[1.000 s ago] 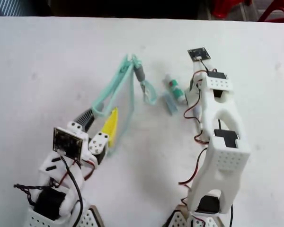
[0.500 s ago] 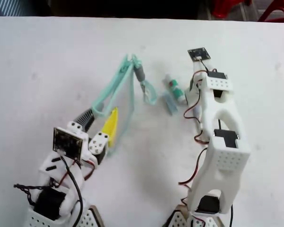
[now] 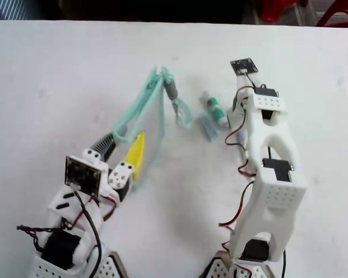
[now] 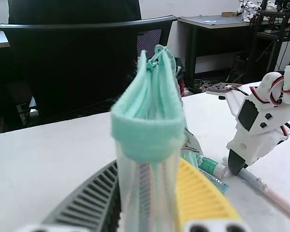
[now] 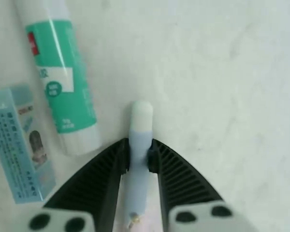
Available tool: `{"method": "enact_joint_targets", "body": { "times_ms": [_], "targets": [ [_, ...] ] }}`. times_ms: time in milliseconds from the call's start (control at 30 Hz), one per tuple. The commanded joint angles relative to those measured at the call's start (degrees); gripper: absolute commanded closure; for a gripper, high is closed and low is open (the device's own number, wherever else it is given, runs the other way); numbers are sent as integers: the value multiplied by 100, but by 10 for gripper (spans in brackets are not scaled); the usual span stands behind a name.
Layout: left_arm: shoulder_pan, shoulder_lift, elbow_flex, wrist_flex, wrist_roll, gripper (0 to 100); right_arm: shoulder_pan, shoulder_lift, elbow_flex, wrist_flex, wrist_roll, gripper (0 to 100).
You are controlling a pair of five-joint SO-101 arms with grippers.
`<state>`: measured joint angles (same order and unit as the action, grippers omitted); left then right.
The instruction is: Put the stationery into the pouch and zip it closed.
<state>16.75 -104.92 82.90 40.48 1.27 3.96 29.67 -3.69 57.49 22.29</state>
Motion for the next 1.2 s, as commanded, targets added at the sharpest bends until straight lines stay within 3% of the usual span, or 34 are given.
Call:
{"method": "enact_joint_targets", "body": {
  "times_ms": [0,333,433,600,833,1033,1167],
  "targets": [
    [22,57,62,-237,-26,868,75,-585,-44,154,0,982],
    [22,57,132,-360,-18,866,-101,-3767,-818,1314,-44,982],
    [22,57,123,-343,-18,865,-664,-4866,-1064,1349,-44,982],
    [31,57,123,-343,-18,864,-2334,-6273,-1354,1015,0,982],
    [31,57,123,-281,44,821,-4189,-7125,-1389,418,-352,982],
    [22,57,-123,35,220,816,-4664,-7108,-1371,57,-1758,982],
    [22,57,-97,18,211,819,-4699,-7046,-1213,-215,-1829,982]
  ]
}}
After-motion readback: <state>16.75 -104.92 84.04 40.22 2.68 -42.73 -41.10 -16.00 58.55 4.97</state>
